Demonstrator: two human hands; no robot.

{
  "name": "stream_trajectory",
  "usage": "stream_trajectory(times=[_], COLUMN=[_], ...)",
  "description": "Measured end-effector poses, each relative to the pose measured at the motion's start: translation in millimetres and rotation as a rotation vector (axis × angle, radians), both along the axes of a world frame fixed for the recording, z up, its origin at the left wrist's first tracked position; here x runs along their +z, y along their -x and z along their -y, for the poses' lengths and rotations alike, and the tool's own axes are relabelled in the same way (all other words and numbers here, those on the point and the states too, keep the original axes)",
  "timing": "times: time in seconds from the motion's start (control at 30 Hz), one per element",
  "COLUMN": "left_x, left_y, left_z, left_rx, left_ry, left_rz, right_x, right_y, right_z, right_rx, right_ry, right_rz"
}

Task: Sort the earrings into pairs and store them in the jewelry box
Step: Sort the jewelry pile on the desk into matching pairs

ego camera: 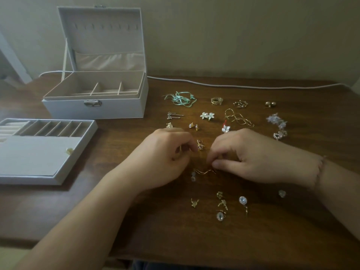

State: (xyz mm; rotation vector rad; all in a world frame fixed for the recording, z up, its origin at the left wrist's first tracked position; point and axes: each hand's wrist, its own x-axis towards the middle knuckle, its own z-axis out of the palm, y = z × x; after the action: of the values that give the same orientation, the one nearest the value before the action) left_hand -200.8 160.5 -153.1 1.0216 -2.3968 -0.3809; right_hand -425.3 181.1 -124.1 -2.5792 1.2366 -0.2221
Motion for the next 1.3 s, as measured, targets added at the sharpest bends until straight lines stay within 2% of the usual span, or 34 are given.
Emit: stream_trajectory(times=[0.17,0.37,0.57,0.67,0.73,0.83,0.97,1.1,1.3], left_x=[4,2,-1,1,2,2,2,2,0], left_y=[3,13,15,14,12,11,11,12,12], left_z=[-7,-16,-18,-17,-16,-14,-14,-16,-16], left_rx=[-0.152,-0.308,-0.316,-0.337,-0.328,-0.299,-0.303,-0.329,-0.338], left_ry=[0.008,0.055,0.102,0.08,0.081,0.093,0.098,0.093,0.087], left_rz=[-0.016,0.068,0.086,0.116,0.115,0.091,0.103,0.108,0.124], right_x=[13,-5,-15,-19,-18,-15,-20,-23,-22], right_y=[33,57,51,53,61,78,85,77,68], right_z=[-24,-50,-47,-47,-46,-43,-40,-41,-41], right_rx=[0.033,0.093,0.144,0.12,0.073,-0.137,-0.368,-0.354,-0.267], right_ry=[0.013,-0.063,0.046,0.085,0.093,0.168,0.22,0.118,0.015], right_rz=[0.124,0.036,-0.018,0.005,0.089,0.214,0.199,0.121,0.129])
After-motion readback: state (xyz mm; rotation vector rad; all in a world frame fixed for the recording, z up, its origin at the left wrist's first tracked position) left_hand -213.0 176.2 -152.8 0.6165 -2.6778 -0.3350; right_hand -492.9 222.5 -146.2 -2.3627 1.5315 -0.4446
